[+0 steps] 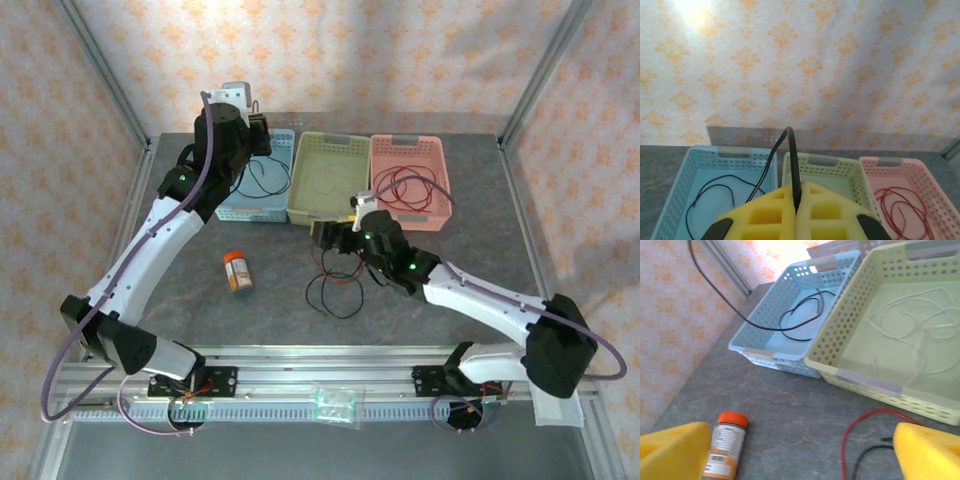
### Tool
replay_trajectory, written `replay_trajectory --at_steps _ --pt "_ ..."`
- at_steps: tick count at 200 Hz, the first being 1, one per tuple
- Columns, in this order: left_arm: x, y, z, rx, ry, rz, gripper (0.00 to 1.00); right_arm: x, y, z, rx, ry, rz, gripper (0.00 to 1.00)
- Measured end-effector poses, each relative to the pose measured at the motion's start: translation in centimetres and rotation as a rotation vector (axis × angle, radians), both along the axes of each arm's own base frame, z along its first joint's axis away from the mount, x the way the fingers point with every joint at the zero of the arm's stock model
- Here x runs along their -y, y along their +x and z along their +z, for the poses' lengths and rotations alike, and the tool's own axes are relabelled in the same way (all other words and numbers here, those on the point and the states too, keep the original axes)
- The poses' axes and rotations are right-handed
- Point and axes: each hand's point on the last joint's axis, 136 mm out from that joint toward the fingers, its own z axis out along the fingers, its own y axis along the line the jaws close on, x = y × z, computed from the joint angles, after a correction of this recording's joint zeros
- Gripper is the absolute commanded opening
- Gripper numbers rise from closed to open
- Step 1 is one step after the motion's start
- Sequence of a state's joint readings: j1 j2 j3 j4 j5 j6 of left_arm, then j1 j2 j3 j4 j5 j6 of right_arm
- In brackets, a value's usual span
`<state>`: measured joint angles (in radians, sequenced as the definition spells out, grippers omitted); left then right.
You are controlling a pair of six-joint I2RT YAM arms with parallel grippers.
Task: Untangle the cables
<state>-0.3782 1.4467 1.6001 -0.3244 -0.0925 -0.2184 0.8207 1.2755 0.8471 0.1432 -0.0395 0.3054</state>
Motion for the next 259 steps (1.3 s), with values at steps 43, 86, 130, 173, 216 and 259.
replay_trajectory --at_steps 43,86,130,173,216,259 --pt "-2.5 1.9 -0.2 -0.007 0.0 0.06 0.0 -4.0 1.7 1.4 0.024 -0.019 0.018 1.0" --pt "-3.7 4.0 -1.8 -0.038 0.018 0.095 0.0 -6.0 3.7 0.8 0.005 -0.049 0.007 1.0" --pt "-4.3 6.5 -4.8 -0.095 0.048 0.137 0.0 -6.5 3.9 0.8 0.003 -0.055 0.016 1.0" --pt "-5.5 8.7 -7.8 -0.148 0.066 0.174 0.0 -6.1 3.9 0.2 0.004 -0.077 0.006 1.0" --pt "-5.8 11.8 -13.0 -0.23 0.072 0.177 0.0 -5.2 3.6 -0.5 -0.003 -0.104 -0.015 1.0" --pt "-7.3 14.9 -20.4 -0.354 0.035 0.182 0.03 -4.3 3.2 -0.3 0.0 -0.103 -0.029 1.0"
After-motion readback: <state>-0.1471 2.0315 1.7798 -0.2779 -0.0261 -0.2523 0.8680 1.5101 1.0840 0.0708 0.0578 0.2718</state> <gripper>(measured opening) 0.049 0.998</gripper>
